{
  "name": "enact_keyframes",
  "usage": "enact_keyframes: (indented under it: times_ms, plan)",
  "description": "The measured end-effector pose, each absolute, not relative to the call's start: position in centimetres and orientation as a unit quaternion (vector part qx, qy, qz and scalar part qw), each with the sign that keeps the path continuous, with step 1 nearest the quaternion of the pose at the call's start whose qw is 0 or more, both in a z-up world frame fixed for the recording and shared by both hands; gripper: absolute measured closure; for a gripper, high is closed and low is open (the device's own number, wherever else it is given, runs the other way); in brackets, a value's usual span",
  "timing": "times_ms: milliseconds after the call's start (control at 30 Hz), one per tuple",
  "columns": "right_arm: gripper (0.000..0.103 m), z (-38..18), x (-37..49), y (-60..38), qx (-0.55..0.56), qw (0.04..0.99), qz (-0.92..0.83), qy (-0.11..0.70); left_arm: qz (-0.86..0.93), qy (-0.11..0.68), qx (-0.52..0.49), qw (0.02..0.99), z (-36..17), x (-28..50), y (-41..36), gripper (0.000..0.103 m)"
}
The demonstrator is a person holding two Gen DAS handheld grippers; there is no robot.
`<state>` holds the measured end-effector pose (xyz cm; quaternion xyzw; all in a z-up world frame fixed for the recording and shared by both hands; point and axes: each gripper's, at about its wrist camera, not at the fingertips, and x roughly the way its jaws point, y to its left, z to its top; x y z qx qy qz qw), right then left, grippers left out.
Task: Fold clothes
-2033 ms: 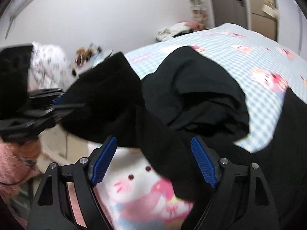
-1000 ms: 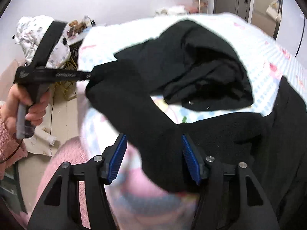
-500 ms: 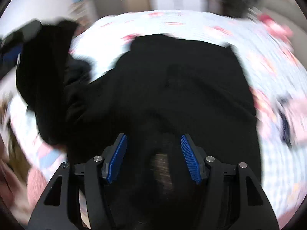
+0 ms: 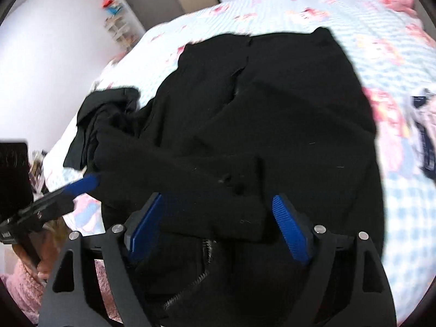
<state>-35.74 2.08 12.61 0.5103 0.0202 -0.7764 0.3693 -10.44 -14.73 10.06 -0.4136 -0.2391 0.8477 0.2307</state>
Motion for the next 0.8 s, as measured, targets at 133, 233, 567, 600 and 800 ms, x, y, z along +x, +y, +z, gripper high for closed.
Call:
enact_keyframes:
  times_ms: [133,233,567,600,800]
  plan:
    - [0.041,9.8,-36.8,0.0,0.545,0.388,-0.743,0.002,0.846,-0.264,-0.427,0.179,7.8,-9.4,-16.9,0.034]
    - [0.087,9.4,-36.1,-2.1,0.537,0.404,-0.739,0.053,0.853,-0.256,-0.427,0.155,7.4,-9.1,-16.7,0.034]
    - [0.093,26.0,-38.0,6.3,0.31,0.315,-0.892,0.1,0.879,-0.263,-0.372,0.139,10.1,-9.7,-16.5,0.034]
    - [0.093,26.5,-39.0,7.5,0.302,0.282,-0.903,0.116,0.88,-0.257,-0.378,0.127,9.9,-10.3,-16.4,0.034]
    - [0.069,20.8,-43.8,10.5,0.4,0.142,-0.895,0.134,0.889,-0.185,-0.416,0.047,8.0,-12.2,-14.7,0.034]
